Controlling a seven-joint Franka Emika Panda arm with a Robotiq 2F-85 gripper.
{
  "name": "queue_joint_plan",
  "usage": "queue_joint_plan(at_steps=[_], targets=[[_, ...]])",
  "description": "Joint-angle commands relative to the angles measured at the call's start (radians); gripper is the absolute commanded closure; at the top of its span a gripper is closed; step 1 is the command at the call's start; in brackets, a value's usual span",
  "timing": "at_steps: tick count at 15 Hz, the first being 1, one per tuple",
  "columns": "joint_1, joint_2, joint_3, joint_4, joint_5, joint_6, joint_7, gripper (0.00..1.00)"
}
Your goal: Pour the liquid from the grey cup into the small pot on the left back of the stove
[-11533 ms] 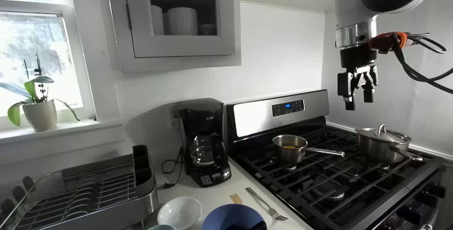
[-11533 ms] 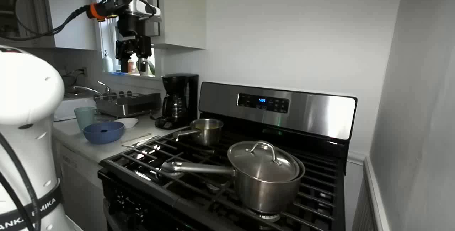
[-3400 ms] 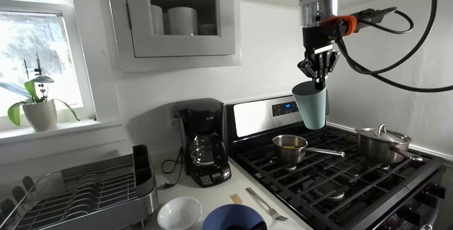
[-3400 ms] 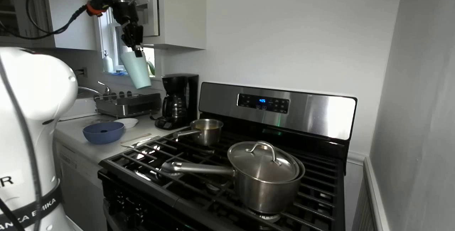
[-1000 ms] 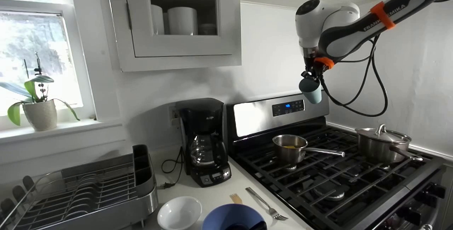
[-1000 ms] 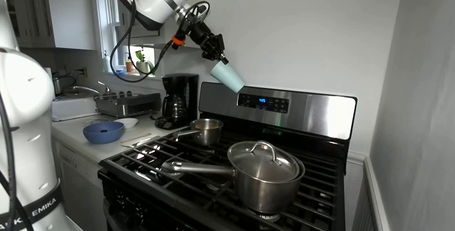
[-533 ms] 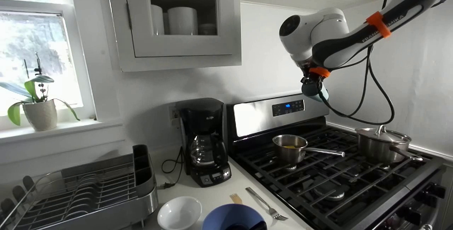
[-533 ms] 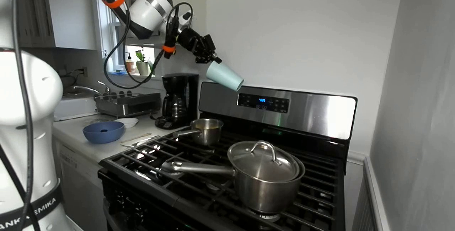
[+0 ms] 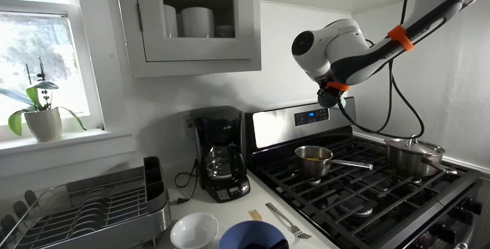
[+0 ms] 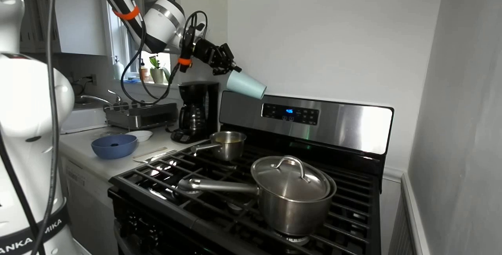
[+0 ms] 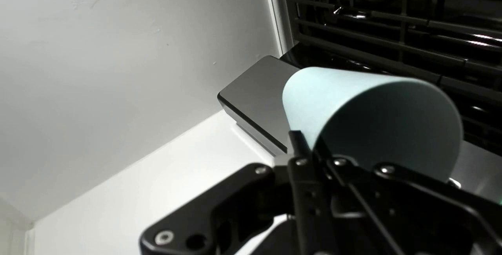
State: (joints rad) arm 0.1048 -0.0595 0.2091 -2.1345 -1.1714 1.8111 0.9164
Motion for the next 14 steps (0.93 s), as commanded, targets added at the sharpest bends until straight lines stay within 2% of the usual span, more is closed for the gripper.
queue_joint_plan(at_steps=[1, 3, 4, 7, 14], targets=[[0.019, 0.002, -0.017, 0.005, 0.0, -0.004, -0.001, 0.96], [0.019, 0.002, -0.017, 0.006, 0.0, -0.004, -0.001, 0.96], [0.019, 0.002, -0.017, 0.007, 0.0, -0.004, -0.001, 0.99], [0.036, 0.024, 0.002, 0.01, -0.101, -0.085, 0.036, 0.99], [0.109, 0.162, 0.028, 0.028, -0.353, -0.376, 0.154, 0.99]])
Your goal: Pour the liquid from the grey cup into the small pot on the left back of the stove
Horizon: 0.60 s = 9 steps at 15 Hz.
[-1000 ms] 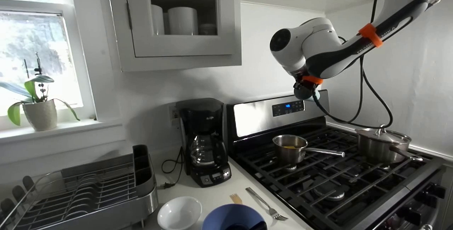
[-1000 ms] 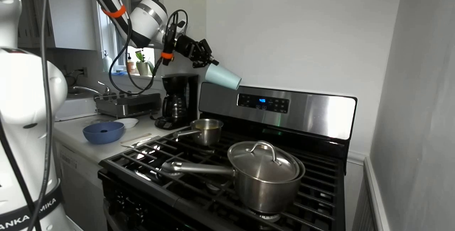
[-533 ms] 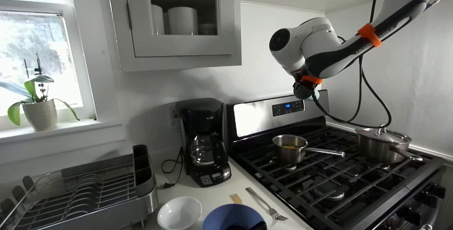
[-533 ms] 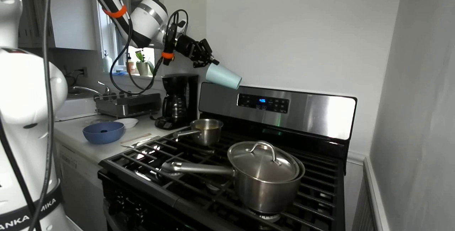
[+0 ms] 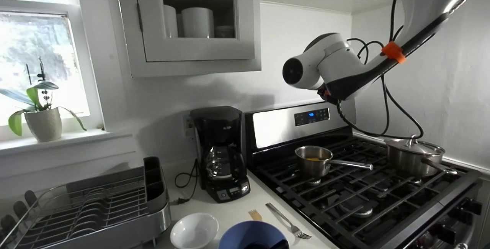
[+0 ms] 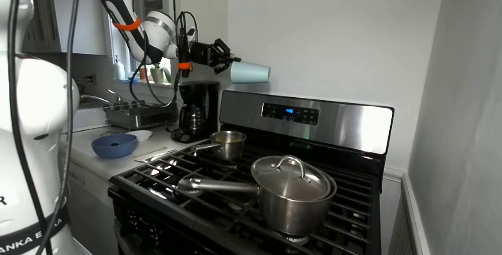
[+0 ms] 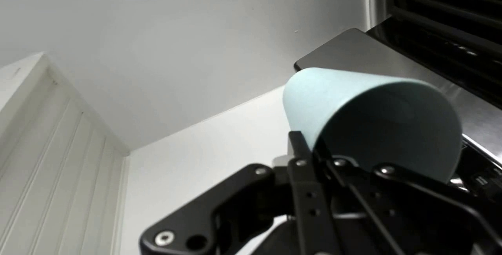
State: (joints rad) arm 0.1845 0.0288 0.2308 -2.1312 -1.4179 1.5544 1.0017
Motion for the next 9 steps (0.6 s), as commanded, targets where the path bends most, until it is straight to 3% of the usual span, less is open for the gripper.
queue_joint_plan(at_steps=[1, 5, 9], targets=[[0.04, 0.1, 0.008, 0.031, -0.138, -0.169, 0.09, 0.99], [0.079, 0.196, 0.006, 0.045, -0.267, -0.35, 0.154, 0.99], [0.094, 0.266, 0.004, 0.069, -0.314, -0.446, 0.145, 0.99]])
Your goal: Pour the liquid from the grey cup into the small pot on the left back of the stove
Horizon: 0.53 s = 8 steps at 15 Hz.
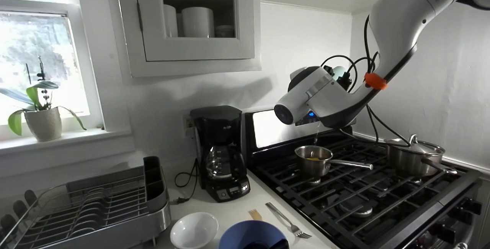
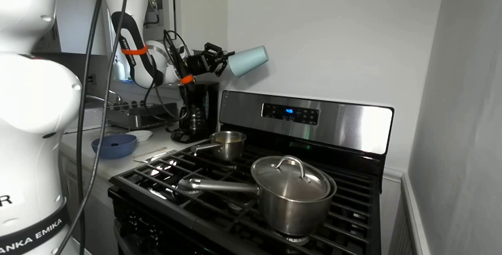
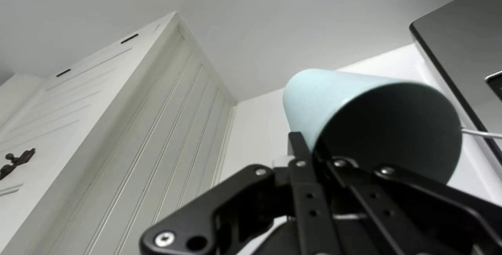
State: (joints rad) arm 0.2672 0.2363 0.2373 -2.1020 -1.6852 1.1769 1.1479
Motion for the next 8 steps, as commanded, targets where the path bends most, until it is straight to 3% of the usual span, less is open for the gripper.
queue_joint_plan(at_steps=[1, 8], targets=[[0.011, 0.073, -0.003, 0.047, -0.05, -0.081, -0.004, 0.99], [0.015, 0.128, -0.009, 0.071, -0.073, -0.141, -0.005, 0.99]])
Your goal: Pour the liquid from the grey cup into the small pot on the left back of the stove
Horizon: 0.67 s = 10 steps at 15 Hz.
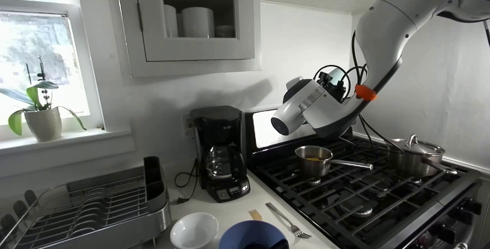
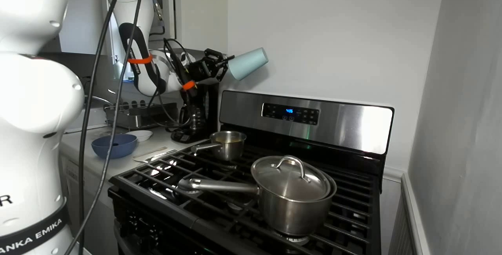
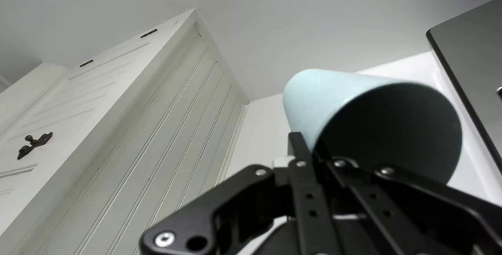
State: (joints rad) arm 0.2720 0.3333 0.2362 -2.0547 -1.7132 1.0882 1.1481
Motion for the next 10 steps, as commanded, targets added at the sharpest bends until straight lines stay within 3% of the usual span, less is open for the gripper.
queue_joint_plan(at_steps=[1, 8, 10], targets=[[0.013, 0.036, -0.008, 0.024, -0.056, -0.067, -0.004, 0.99], [0.005, 0.044, -0.001, 0.022, -0.064, -0.076, -0.022, 0.99], [-0.013, 0.001, 0.022, 0.008, -0.019, 0.015, -0.04, 0.99]])
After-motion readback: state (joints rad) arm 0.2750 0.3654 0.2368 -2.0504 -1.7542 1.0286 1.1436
